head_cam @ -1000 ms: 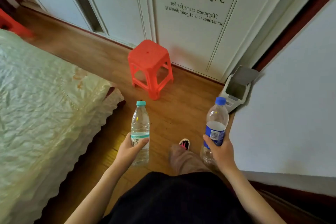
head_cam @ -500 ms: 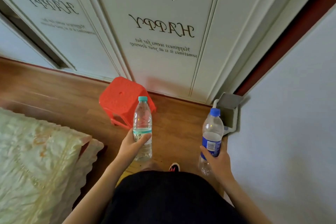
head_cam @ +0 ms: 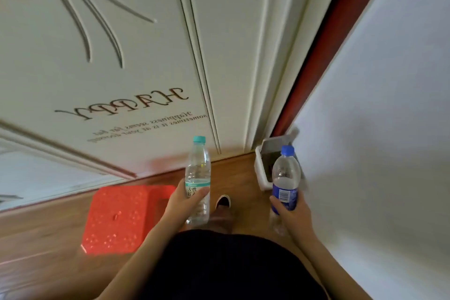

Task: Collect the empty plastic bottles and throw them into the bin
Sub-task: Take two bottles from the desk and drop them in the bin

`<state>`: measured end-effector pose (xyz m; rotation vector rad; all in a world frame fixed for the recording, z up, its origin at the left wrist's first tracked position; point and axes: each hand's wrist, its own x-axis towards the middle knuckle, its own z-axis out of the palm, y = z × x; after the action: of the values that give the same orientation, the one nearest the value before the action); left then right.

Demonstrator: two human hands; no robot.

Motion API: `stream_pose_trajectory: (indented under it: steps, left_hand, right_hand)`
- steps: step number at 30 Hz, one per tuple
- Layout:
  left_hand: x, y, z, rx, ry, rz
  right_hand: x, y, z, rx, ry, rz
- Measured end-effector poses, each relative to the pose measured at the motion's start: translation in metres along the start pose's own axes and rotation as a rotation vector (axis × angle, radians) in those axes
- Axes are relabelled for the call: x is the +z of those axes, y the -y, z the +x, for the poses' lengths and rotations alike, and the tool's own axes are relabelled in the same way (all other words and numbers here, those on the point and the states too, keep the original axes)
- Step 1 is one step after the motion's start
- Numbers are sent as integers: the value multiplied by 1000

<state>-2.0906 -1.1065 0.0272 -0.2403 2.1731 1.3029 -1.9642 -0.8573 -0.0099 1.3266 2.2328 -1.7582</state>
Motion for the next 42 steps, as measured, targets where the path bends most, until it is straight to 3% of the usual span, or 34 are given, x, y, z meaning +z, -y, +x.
stream_pose_trajectory:
  steps: [7,14,21,29,35,38,42]
  left_hand:
    - [13,-74,98,58,264,211]
    - [105,-76,173,38,414,327]
    - [255,10,258,-145,428,228]
    - [395,113,358,-209,404,169]
    - [433,154,395,-291,331,318]
    - [440,152,401,-237,349,442]
    - [441,149,397,-179,322,388]
  right_hand:
    - [6,47,76,35,-191,142]
    - [-6,11,151,85,-255,70]
    - [1,-112,256,142,-193,104]
    - [15,-220,338,91,-119,133]
    - [18,-258,357,105,-74,180]
    - [16,-267,360,102,-66,148]
    - [14,-264,363,107,-46,136]
